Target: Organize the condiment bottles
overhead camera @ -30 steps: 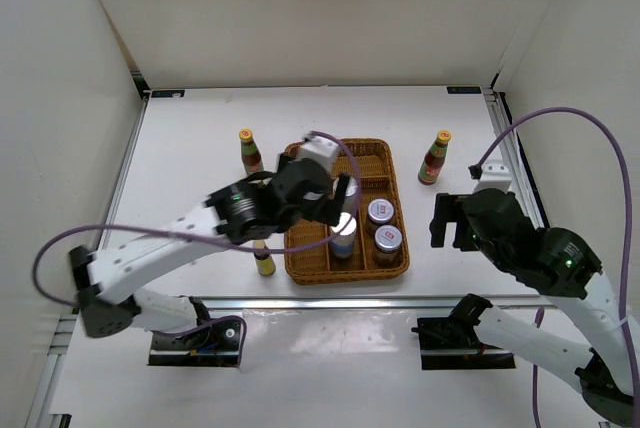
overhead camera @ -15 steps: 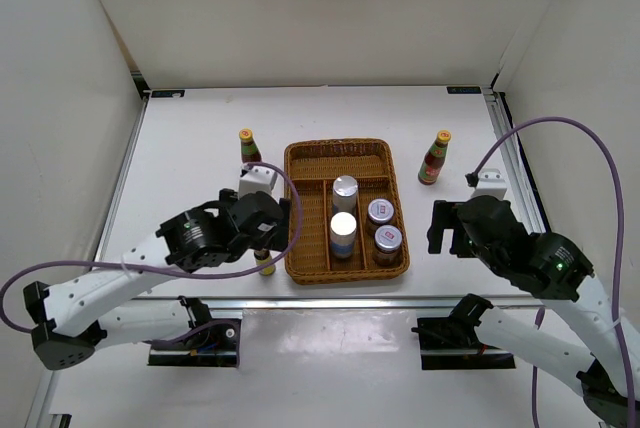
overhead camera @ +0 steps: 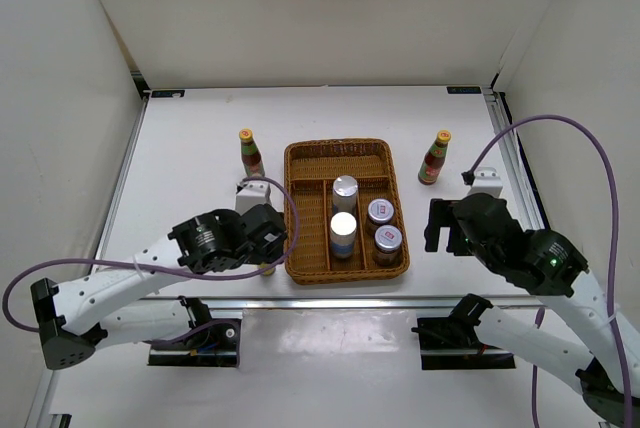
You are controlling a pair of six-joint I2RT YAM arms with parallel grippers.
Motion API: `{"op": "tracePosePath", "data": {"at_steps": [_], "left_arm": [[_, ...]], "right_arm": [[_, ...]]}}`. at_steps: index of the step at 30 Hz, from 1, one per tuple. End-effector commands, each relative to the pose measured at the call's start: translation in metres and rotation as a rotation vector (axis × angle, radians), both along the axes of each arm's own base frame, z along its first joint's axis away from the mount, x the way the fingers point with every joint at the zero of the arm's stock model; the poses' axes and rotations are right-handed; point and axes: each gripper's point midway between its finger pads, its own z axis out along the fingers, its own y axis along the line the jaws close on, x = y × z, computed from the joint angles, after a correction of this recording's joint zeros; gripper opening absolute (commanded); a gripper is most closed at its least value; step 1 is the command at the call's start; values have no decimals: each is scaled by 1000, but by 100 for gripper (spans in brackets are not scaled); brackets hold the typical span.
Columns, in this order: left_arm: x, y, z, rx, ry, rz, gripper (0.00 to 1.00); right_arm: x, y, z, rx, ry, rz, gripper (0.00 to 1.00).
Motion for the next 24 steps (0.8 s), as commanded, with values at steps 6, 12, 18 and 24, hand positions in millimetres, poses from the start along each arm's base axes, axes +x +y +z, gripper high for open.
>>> {"op": "tracePosePath", "data": {"at_steps": [6,12,18,24], "left_arm": [[2,12,-6,23,-11,60,77],[14,13,-16,55,-14,66,60],[22,16,-23,28,0,69,47],[26,10,-4,-23,-25,53,21]], "right_arm": [[6,6,-2,3,0,-11,100],[6,6,-2,3,0,-11,100],[6,6,-2,3,0,-11,100],[7,6,-3,-4,7,-11,100]]}}
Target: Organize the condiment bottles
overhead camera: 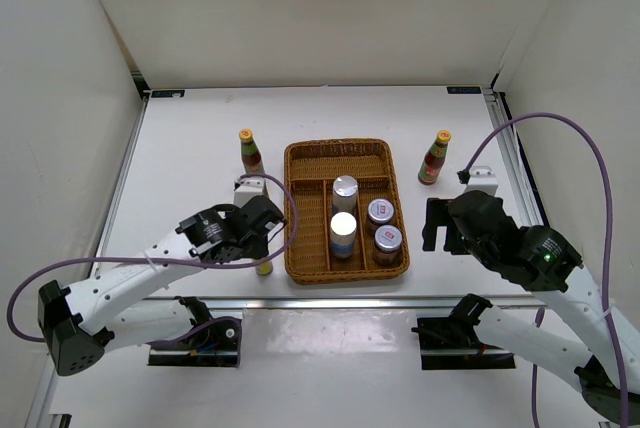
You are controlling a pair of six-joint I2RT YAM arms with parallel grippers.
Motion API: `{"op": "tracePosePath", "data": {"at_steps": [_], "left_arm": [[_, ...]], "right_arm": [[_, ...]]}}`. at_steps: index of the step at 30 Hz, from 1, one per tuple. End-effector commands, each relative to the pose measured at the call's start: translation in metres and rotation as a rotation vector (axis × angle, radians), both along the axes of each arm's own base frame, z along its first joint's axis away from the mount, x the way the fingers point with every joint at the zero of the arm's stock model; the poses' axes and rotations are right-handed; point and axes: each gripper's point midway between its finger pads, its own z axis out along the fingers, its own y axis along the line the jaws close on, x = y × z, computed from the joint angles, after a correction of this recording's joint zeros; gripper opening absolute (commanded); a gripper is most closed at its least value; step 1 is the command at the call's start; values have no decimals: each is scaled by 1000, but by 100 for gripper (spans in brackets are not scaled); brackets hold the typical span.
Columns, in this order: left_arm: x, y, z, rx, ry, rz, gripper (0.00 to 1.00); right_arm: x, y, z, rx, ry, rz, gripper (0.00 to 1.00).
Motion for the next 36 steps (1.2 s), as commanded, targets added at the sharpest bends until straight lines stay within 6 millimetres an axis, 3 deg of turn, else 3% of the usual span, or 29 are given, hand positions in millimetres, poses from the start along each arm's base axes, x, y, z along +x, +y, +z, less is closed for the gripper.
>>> {"op": "tracePosePath", "data": {"at_steps": [1,5,6,8,9,12,15,20,25,26,33,36], "left_arm": [[7,-13,30,-95,-59,-25,14],[14,-21,70,-135,-107,-48,11],[18,-26,88,-157,-132,-57,11],[26,-33,101,-155,-152,-66,11],[32,-37,119,-163,-197,-70,11],[51,-49,134,-130,-234,-60,11],[73,-74,135,-115,-269,-87,11],[117,-104,115,-109,-275,-99,11],[146,-111,84,-99,-258,-90,11],[150,-111,72,-82,-239,-95,11],[170,-113,39,-63,-196,-84,11],[172,-115,34,-56,-188,-84,17]], "right_arm": [[5,3,1,12,-13,-12,100],[5,3,1,12,-13,-12,100],[5,3,1,12,-13,-12,100],[5,3,1,12,-13,-12,100],[5,3,1,12,-13,-12,100],[5,3,1,12,-13,-12,100],[5,3,1,12,-13,-12,100],[5,3,1,12,-13,-12,100],[5,3,1,12,-13,-12,100],[5,3,1,12,-13,-12,100],[5,3,1,12,-13,-12,100],[5,3,1,12,-13,-12,100]]}}
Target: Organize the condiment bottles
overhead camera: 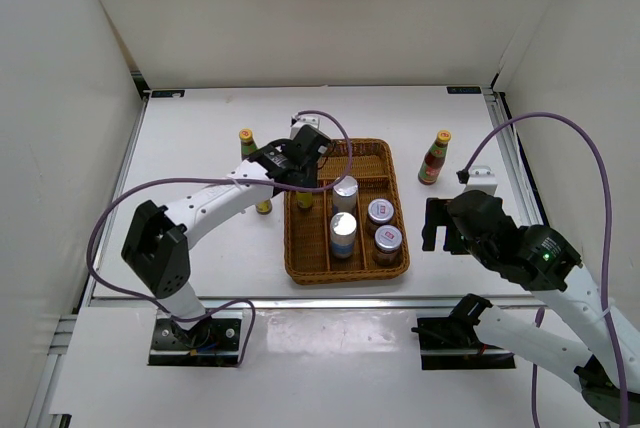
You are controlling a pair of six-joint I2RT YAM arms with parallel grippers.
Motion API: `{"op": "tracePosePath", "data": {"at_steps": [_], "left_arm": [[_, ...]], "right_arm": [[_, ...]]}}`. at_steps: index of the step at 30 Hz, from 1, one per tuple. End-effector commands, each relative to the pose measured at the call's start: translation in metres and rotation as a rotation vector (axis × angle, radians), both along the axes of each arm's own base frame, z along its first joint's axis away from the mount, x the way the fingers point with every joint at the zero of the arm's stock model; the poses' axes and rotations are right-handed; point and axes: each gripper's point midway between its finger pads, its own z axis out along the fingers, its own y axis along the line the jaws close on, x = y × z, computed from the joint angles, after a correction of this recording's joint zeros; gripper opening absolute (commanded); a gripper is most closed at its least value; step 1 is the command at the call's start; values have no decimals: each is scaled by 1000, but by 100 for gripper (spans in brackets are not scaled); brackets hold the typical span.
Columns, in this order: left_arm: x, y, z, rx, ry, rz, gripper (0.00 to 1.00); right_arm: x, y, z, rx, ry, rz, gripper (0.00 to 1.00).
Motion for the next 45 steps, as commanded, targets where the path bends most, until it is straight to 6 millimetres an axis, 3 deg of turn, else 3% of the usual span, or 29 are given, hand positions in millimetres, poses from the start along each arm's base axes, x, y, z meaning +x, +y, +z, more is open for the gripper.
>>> {"op": "tracePosePath", "data": {"at_steps": [1,3,4,8,12,14,16,17,20,23,25,31,37,45], "left_arm": [[11,-14,21,-69,-64,-18,20],[11,-13,21,-63,-65,-24,33],[11,-13,21,-63,-65,-24,55],[14,-13,29,-70,-68,-30,98],[11,12,74,-44,-151,26,100],[3,31,112,-66,-237,55,100],[-7,44,117,-60,-257,57,100],[-15,52,130,-89,-286,60,100],[-31,71,126,-89,-288,69,100],[-40,82,106,-74,-256,89,100],[-40,89,87,-64,-212,104,100],[-43,105,63,-72,-163,166,100],[-37,112,49,-66,-115,189,100],[-31,106,32,-95,-79,177,99]], "right_arm": [[4,3,2,15,-17,-12,100],[4,3,2,15,-17,-12,100],[4,3,2,15,-17,-12,100],[4,3,2,15,-17,-12,100],[4,3,2,15,-17,-12,100],[4,3,2,15,-17,-12,100],[4,2,3,28,-22,-18,100],[4,2,3,28,-22,-18,100],[4,2,3,28,-22,-18,100],[4,2,3,28,-22,-18,100],[4,2,3,28,-22,-18,100],[3,1,0,15,-17,-12,100],[5,3,0,15,-17,-12,100],[5,3,0,15,-17,-12,100]]}}
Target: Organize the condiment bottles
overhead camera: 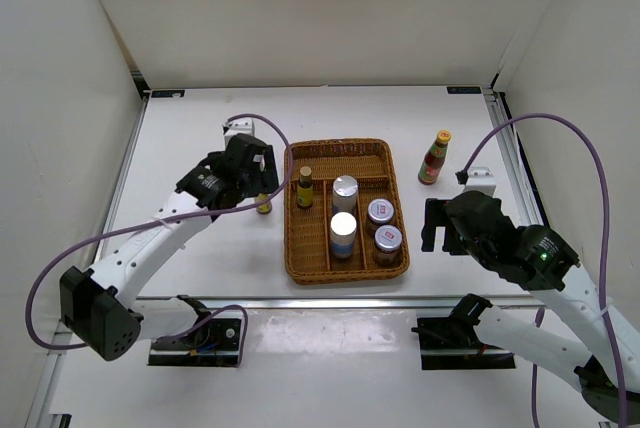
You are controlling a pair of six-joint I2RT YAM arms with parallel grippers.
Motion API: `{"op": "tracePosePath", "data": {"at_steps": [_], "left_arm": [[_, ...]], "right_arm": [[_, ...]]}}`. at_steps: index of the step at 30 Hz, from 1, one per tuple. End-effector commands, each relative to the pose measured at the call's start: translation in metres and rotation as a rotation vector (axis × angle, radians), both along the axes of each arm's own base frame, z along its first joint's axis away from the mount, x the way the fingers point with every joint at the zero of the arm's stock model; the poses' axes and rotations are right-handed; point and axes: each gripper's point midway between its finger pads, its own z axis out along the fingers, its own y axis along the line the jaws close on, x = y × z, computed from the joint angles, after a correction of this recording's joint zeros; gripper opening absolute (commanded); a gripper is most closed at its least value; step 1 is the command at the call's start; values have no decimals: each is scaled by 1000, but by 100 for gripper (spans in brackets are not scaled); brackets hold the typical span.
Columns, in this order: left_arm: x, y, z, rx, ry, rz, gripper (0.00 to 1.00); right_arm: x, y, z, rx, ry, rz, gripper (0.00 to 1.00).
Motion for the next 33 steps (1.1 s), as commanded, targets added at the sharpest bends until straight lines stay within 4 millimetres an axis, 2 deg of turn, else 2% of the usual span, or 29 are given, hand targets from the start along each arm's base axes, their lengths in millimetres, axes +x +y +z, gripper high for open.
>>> {"op": "tracePosePath", "data": {"at_steps": [1,2,10,14,19,22,26,33], "left_arm": [[4,-10,-11,-33,23,-21,97],[7,-12,-10,-40,11,-21,95],[16,-22,-38,-11,77,-41,88],[21,-17,-38,-11,78,-21,86],[32,-2,-36,-23,69,13,83],[38,-1,-38,-44,73,4,79],[41,-3,-48,-54,105,-10,71],[43,-8,-49,-66,105,-32,47]], "right_arm": [[5,3,4,17,-25,-8,100],[5,3,4,17,-25,-8,100],[5,3,4,17,-25,-8,100],[5,3,4,17,-25,-8,100],[6,4,2,10,-19,-8,100],[6,3,-1,3,-12,-8,100],[6,4,-2,-3,-6,-8,100],[7,6,-1,3,-12,-8,100]]}}
